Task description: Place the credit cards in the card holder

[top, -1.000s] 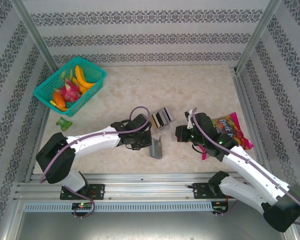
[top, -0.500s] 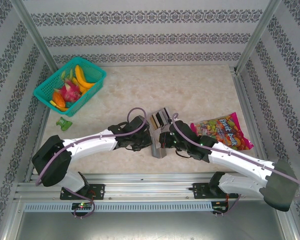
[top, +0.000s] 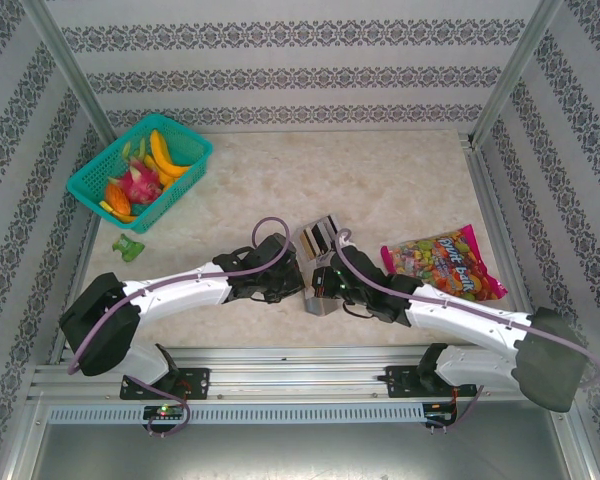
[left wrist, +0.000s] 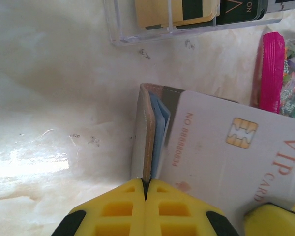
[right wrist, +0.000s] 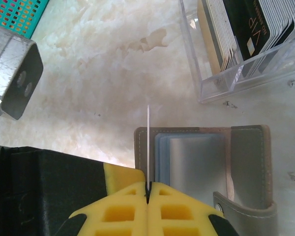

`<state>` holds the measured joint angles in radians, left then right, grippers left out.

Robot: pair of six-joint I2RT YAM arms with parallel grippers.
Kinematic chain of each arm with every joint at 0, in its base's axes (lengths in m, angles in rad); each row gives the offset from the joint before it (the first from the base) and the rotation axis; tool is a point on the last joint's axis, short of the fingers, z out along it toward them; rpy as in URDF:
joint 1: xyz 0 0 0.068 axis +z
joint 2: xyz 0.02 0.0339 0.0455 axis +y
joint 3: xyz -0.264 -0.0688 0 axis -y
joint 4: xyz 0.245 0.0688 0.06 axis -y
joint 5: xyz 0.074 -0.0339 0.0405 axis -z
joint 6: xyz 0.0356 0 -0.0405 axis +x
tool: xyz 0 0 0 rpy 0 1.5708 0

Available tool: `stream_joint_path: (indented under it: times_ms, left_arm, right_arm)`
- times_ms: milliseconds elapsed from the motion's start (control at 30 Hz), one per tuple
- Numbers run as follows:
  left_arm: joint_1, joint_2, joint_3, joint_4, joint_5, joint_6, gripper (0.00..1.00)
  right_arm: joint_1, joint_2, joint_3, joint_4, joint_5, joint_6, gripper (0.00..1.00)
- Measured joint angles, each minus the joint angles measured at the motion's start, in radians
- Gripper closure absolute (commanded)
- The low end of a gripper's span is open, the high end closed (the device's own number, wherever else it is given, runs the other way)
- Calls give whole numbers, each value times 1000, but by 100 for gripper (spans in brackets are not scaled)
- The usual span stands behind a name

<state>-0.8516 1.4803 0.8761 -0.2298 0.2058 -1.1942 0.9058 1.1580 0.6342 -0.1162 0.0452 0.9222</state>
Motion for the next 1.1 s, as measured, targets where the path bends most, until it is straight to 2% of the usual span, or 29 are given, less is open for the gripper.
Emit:
stream_joint_path:
  times_ms: [400,700,933,1100]
  left_arm:
    - [0,-7,-14,0,-1,-5,100]
    - [0,-21,-14,-1,-9,-5,100]
    - [0,-21,-15,-1,-20,-4,100]
    - [0,-21,-15,-1,-20,-3,100]
  right_arm:
    - [22,50,1,-50,56,-13,100]
    - [-2,-27,4,-201,120,-58,100]
    - [-76,-155,4,-230,103,-96,100]
    - [-94,-98,5,-216,23,-123,100]
